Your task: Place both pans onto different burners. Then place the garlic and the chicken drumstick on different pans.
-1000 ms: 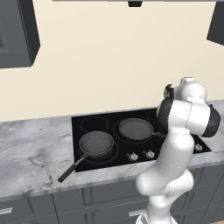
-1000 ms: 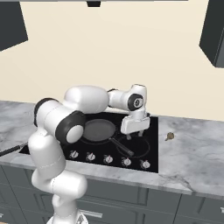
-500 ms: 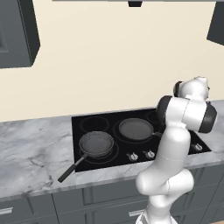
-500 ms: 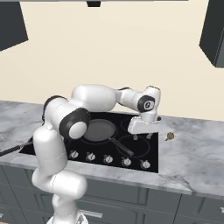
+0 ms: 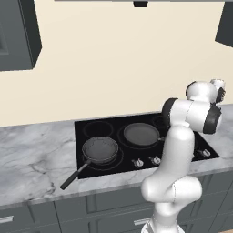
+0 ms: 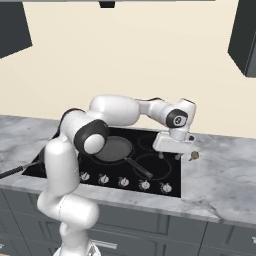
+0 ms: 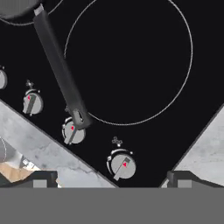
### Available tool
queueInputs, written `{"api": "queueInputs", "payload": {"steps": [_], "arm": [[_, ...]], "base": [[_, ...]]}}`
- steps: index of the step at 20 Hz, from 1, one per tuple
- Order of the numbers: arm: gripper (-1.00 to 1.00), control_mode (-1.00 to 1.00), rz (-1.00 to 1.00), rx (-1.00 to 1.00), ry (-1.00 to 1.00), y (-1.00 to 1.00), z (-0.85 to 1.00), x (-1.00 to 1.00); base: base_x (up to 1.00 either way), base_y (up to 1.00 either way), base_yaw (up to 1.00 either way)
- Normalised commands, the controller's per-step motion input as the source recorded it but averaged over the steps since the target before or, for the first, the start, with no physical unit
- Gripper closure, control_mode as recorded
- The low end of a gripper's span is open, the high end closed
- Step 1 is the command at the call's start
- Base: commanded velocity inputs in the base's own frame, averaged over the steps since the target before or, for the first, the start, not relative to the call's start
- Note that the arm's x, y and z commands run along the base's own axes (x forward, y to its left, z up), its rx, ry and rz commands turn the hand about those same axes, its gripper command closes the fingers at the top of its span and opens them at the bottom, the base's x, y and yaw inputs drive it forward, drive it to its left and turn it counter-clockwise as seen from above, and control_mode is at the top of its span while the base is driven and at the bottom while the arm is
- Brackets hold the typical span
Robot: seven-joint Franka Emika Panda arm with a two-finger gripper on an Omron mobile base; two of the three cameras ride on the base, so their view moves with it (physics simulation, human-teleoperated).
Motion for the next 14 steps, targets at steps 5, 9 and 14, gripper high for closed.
{"api": "queueInputs", "payload": {"steps": [5, 9, 14], "arm": [[-1.00, -1.00, -0.26, 0.00, 0.00, -0.12, 0.00, 0.00], [-1.00, -1.00, -0.30, -0.01, 0.00, -0.16, 0.00, 0.00], [-1.00, -1.00, -0.22, -0.10, -0.01, -0.14, 0.00, 0.01]], "base": [[0.00, 0.00, 0.00], [0.00, 0.00, 0.00], [0.00, 0.00, 0.00]]}}
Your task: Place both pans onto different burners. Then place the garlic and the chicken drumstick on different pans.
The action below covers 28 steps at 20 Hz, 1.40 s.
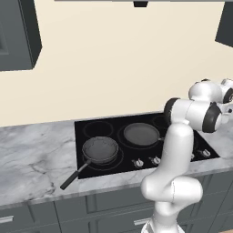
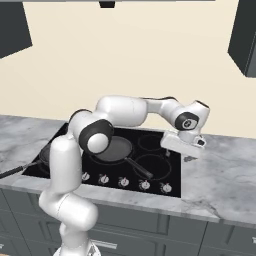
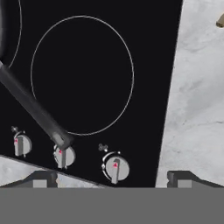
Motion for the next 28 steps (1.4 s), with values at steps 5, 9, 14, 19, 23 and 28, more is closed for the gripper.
{"api": "queueInputs", "payload": {"steps": [5, 9, 14, 19, 23, 28], "arm": [[-1.00, -1.00, -0.17, -0.12, -0.01, -0.01, -0.02, 0.09], [-1.00, -1.00, -0.17, -0.10, -0.01, 0.00, -0.02, 0.18], [-1.00, -1.00, -0.25, -0.03, 0.00, 0.00, 0.00, 0.29], [-1.00, -1.00, -0.20, -0.07, -0.01, -0.10, -0.05, 0.26], [-1.00, -1.00, -0.14, -0.09, 0.00, -0.32, -0.12, 0.14], [-1.00, -1.00, -0.11, -0.04, 0.00, -0.23, -0.14, 0.24]], "base": [[0.00, 0.00, 0.00], [0.00, 0.00, 0.00], [0.00, 0.00, 0.00], [0.00, 0.00, 0.00], [0.00, 0.00, 0.00], [0.00, 0.00, 0.00]]}}
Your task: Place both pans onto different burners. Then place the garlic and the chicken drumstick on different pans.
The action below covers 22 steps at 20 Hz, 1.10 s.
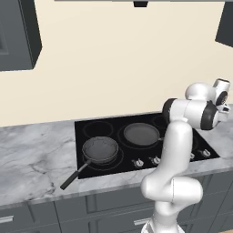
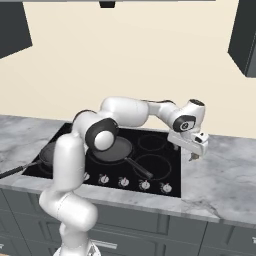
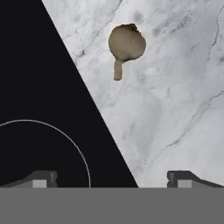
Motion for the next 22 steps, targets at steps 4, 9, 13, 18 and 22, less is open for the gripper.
{"api": "queueInputs", "payload": {"steps": [4, 9, 13, 18, 22], "arm": [[-1.00, -1.00, -0.08, 0.00, 0.00, -0.04, -0.08, 0.32], [-1.00, -1.00, -0.07, 0.00, 0.00, -0.07, -0.11, 0.19], [-1.00, -1.00, -0.08, -0.01, 0.00, -0.16, -0.12, 0.15], [-1.00, -1.00, -0.08, 0.00, 0.00, -0.20, -0.05, 0.20], [-1.00, -1.00, -0.07, 0.00, 0.00, -0.23, -0.02, 0.20]], "base": [[0.00, 0.00, 0.00], [0.00, 0.00, 0.00], [0.00, 0.00, 0.00], [0.00, 0.00, 0.00], [0.00, 0.00, 0.00]]}}
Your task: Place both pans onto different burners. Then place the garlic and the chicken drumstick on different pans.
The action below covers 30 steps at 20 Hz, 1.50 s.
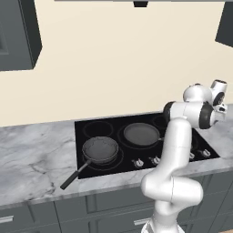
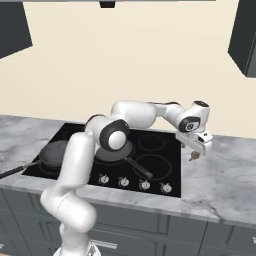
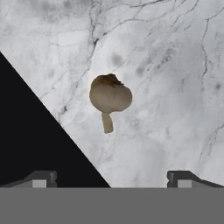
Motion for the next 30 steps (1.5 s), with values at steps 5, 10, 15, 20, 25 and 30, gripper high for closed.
{"api": "queueInputs", "payload": {"steps": [5, 10, 15, 20, 25, 30], "arm": [[-1.00, -1.00, -0.06, 0.00, 0.00, -0.21, -0.04, 0.17], [-1.00, -1.00, -0.03, 0.00, 0.00, -0.09, -0.09, 0.18], [-1.00, -1.00, 0.00, 0.00, 0.00, 0.00, -0.23, 0.22], [-1.00, -1.00, 0.00, -0.01, -0.02, -0.01, -0.35, 0.10], [-1.00, -1.00, 0.00, 0.00, -0.03, -0.06, -0.22, 0.09], [-1.00, -1.00, 0.00, 0.00, -0.01, -0.06, -0.16, 0.02]], "base": [[0.00, 0.00, 0.00], [0.00, 0.00, 0.00], [0.00, 0.00, 0.00], [0.00, 0.00, 0.00], [0.00, 0.00, 0.00], [0.00, 0.00, 0.00]]}}
